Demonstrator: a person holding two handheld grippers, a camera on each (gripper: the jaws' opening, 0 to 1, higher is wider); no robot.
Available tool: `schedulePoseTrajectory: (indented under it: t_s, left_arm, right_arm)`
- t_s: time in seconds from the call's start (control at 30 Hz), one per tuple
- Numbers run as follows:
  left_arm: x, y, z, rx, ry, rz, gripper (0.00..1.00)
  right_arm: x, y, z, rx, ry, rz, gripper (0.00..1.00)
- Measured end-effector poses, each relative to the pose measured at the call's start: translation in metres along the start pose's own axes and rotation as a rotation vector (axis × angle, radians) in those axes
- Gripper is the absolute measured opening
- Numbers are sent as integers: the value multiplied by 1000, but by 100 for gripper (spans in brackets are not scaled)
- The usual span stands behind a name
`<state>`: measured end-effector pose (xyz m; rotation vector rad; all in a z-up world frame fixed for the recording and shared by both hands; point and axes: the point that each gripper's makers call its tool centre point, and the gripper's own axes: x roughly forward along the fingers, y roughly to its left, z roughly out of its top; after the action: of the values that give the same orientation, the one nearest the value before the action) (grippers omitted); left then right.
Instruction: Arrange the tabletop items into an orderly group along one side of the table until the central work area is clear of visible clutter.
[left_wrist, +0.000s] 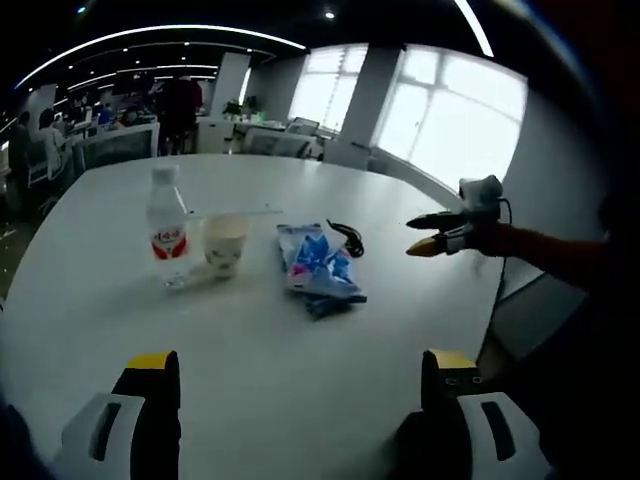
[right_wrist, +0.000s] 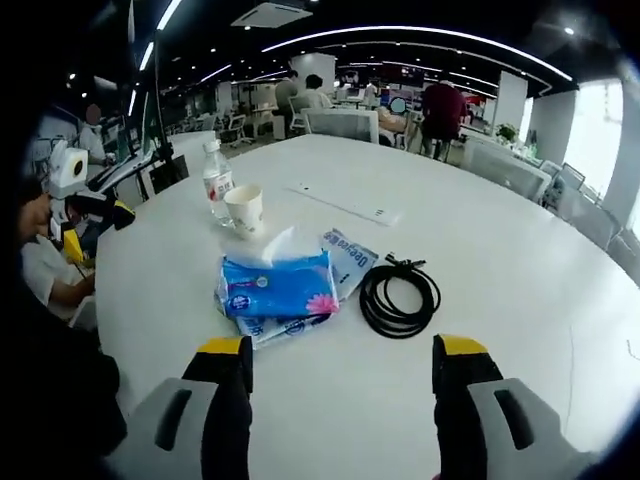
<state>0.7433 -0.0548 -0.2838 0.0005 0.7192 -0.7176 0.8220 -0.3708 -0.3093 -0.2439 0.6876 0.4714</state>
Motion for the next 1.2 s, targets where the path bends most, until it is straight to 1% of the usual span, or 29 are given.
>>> schedulePoseTrajectory:
  t_s: [0.17,0.2,0.23,0.3,0.33,0.37,0.47,0.5,0.53,0.6,0.67,0.77,0.9,1.03,1.07,1.13,1.2]
  left_arm:
    - [-1,1,1,1,-1,5,99]
    - [-1,1,1,1,-1,5,99]
    - [-1,0,2,1,-3,6,99]
    - [-2,0,2,2,-3,7,99]
    - [-2,0,2,3,-1,9,99]
    - [-2,0,2,3,-1,10,99]
    - [-2,1,1,2,2,11,99]
    - [-2,1,1,1,2,13,98]
    - [-2,1,1,0,1,14,98]
    - [-2,2,1,-1,0,17,98]
    - [-2,2,1,0,0,19,98]
    - [-2,4,2,-1,2,27,98]
    - [-2,6,3,-6,1,39,97]
    - [-2,7,5,-10,2,48,97]
    - [-1,7,5,-14,1,52,97]
    - [-1,7,5,-17,5,54,97]
    - [-1,7,4,-18,6,56,97]
  right_arm:
    - [15,-3,1,-61,41,40,65]
    - [15,-3,1,-68,46,43,64]
    - [17,-3,0,-92,65,55,64]
    - [26,-8,-3,-138,82,71,64]
    - [31,-6,-5,-165,110,94,64]
    - [33,-6,-6,-181,119,110,63]
    - [40,-10,-9,-237,153,127,60]
    - [45,-11,-9,-288,166,147,59]
    - [47,-12,-9,-304,169,159,58]
    - [47,-14,-9,-314,191,176,57]
    - [54,-21,-10,-333,219,193,54]
    - [61,-21,-9,-353,227,213,51]
    - [70,-20,-11,-359,256,262,48]
    - [80,-20,-14,-375,272,286,44]
    - [84,-23,-15,-373,289,292,44]
    - [89,-23,-19,-372,310,300,44]
    - [92,-24,-18,-369,310,305,43]
